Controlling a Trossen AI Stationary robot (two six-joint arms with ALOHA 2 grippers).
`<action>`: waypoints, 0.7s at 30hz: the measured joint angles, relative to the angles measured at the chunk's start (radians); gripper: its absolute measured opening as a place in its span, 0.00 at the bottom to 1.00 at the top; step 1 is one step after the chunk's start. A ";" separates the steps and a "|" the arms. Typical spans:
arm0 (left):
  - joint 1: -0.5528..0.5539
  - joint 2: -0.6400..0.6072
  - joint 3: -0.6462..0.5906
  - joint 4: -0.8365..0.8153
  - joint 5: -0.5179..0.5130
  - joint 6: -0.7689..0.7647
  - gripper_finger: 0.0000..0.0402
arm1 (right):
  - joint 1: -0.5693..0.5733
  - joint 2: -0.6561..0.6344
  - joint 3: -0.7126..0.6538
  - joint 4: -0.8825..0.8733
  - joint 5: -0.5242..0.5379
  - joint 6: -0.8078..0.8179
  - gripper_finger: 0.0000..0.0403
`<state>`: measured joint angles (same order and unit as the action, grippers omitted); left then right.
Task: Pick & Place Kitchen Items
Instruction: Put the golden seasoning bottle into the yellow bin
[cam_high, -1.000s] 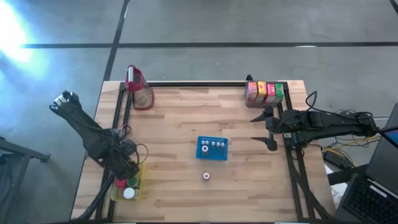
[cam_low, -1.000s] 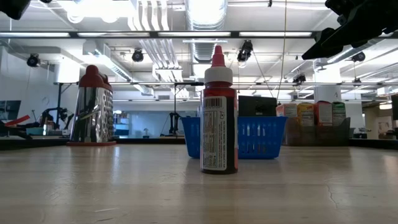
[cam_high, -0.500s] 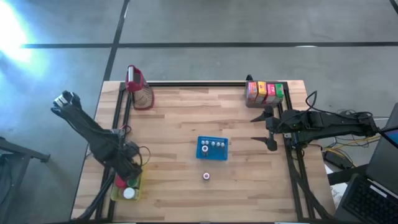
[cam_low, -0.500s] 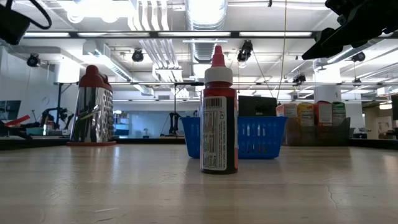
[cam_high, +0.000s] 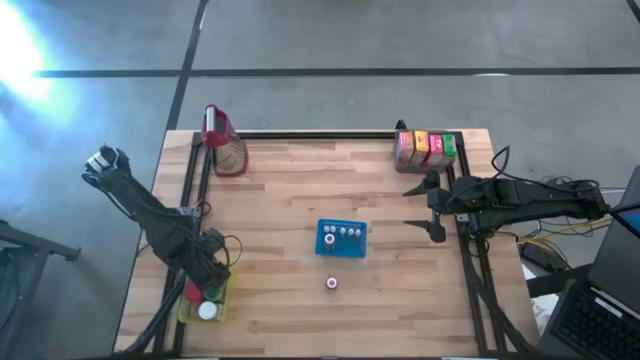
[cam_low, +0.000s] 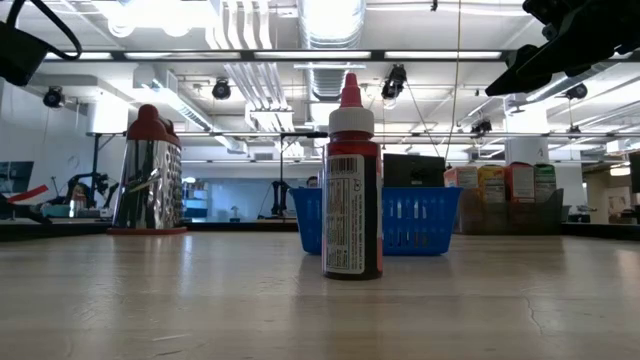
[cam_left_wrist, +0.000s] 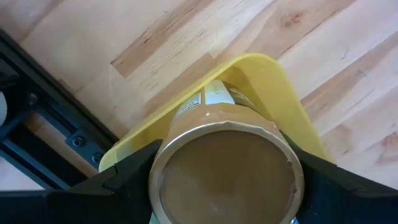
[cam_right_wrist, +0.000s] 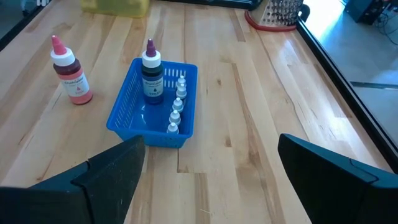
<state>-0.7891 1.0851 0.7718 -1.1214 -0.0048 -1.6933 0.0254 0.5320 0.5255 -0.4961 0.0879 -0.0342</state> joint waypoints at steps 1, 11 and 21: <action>0.000 0.000 0.002 -0.001 0.000 0.013 0.74 | 0.000 0.000 0.000 0.000 0.000 -0.001 0.90; 0.000 0.001 0.007 0.006 0.007 0.035 0.77 | 0.000 0.000 0.000 0.000 0.000 -0.001 0.90; 0.000 0.001 0.007 0.004 0.010 0.032 0.86 | 0.000 0.000 0.000 0.000 0.000 0.000 0.90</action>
<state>-0.7887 1.0859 0.7792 -1.1175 0.0056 -1.6618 0.0257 0.5320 0.5255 -0.4961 0.0879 -0.0341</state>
